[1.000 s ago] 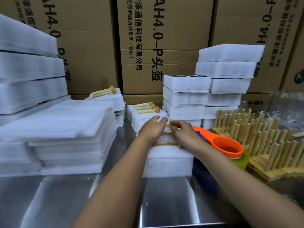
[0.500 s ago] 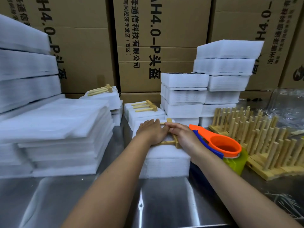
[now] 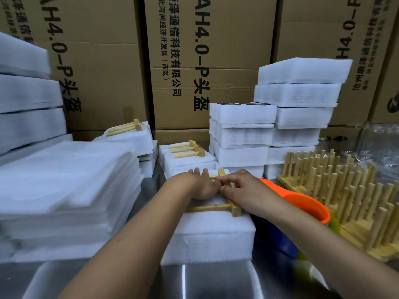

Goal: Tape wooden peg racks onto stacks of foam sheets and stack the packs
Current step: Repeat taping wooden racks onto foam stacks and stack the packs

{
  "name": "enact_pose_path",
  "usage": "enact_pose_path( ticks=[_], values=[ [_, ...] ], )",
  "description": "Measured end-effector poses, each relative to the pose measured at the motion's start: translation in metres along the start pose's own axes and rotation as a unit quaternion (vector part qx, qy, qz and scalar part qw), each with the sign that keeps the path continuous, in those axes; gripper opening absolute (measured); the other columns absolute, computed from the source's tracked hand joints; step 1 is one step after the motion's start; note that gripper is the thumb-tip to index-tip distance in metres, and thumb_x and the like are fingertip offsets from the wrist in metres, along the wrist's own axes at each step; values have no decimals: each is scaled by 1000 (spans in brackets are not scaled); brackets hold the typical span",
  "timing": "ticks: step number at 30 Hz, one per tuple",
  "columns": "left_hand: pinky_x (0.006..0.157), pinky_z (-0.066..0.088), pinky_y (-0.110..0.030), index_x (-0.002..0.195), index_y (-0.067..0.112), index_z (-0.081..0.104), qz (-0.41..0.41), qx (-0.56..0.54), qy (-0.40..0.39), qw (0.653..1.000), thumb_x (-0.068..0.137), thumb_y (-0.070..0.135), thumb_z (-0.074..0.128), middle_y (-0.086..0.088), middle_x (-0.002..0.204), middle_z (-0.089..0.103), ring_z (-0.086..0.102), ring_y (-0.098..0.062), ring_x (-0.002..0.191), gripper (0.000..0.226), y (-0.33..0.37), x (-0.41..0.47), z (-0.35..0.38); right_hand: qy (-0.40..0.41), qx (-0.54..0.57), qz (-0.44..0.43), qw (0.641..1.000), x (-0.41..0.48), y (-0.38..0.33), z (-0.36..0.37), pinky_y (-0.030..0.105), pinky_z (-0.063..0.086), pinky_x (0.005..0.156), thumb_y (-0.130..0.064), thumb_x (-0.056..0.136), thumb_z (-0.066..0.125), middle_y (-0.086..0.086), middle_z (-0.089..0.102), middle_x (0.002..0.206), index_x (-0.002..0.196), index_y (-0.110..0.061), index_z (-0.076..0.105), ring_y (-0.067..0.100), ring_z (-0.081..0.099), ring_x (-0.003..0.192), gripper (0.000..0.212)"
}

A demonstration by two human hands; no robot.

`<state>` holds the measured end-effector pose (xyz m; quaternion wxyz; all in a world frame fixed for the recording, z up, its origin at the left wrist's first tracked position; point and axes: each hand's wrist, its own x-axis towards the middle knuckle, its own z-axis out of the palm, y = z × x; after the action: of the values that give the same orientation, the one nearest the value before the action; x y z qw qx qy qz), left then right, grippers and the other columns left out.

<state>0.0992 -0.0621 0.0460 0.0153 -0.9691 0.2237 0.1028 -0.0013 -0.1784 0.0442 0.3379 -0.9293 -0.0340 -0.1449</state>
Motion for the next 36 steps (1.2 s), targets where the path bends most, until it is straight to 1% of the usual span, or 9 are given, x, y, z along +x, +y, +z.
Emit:
enact_pose_path(
  ticks=[5, 12, 15, 19, 22, 24, 29, 33, 36],
  values=[
    [115, -2, -44, 151, 18, -6, -1, -45, 46, 998, 97, 54, 11, -6, 159, -10, -7, -22, 146, 68, 1, -9, 8, -25, -212, -42, 976, 1, -8, -7, 27, 40, 85, -28, 94, 46, 4, 53, 116, 123, -26, 58, 19, 54, 105, 32],
    [116, -3, -41, 151, 25, -3, 27, -82, 87, 992, 96, 56, 14, -6, 159, -8, -7, -21, 146, 66, 0, -21, 15, -10, -124, -54, 991, -1, -3, -14, 19, 39, 82, -36, 86, 58, -9, 54, 107, 108, -38, 62, 7, 55, 100, 22],
    [116, -3, -40, 152, 25, -1, 33, -91, 87, 991, 96, 56, 14, -5, 160, -6, -5, -20, 147, 65, -1, -22, 14, 34, -155, -89, 983, -11, -1, -23, 21, 40, 86, -53, 86, 52, -17, 60, 110, 110, -39, 65, 2, 54, 102, 31],
    [116, -3, -39, 152, 26, 1, 36, -110, 90, 989, 97, 54, 16, -2, 160, -5, -6, -18, 146, 64, -1, -23, 14, 103, -302, -55, 946, -24, -3, -56, 25, 35, 61, -64, 76, 53, -17, 48, 83, 79, -33, 48, 3, 46, 75, 31],
    [116, -4, -39, 152, 25, 1, 41, -118, 91, 988, 97, 53, 17, -2, 160, -6, -7, -17, 146, 63, -2, -24, 14, -36, -452, 106, 885, -36, 2, -71, 26, 34, 59, -78, 63, 58, -15, 42, 85, 86, -29, 31, 8, 45, 75, 61],
    [116, -4, -39, 152, 25, 1, 42, -120, 94, 987, 97, 54, 17, -2, 160, -5, -6, -17, 146, 63, -3, -24, 15, -128, -457, 162, 865, -39, 4, -72, 26, 37, 62, -81, 58, 60, -13, 45, 87, 98, -32, 30, 11, 47, 81, 70],
    [116, -4, -38, 152, 26, 2, 44, -125, 99, 986, 97, 54, 17, -1, 160, -3, -5, -15, 146, 63, -3, -24, 16, -168, -376, 105, 905, -39, 6, -73, 19, 31, 50, -58, 78, 64, -10, 46, 79, 107, -42, 22, 1, 42, 65, 54],
    [116, -4, -38, 152, 28, 1, 44, -125, 100, 986, 97, 55, 18, 0, 160, -3, -5, -15, 146, 63, -3, -24, 16, -68, -329, 77, 939, -36, 12, -86, 20, 34, 52, -46, 92, 50, -5, 55, 74, 94, -49, 33, 3, 48, 62, 17],
    [116, -4, -38, 152, 28, 1, 43, -123, 99, 987, 97, 55, 17, 0, 160, -4, -5, -15, 146, 63, -4, -24, 16, 8, -204, 70, 976, -29, 18, -95, 34, 45, 65, -33, 92, 53, 0, 62, 77, 87, -54, 48, 15, 56, 69, 23]
  ],
)
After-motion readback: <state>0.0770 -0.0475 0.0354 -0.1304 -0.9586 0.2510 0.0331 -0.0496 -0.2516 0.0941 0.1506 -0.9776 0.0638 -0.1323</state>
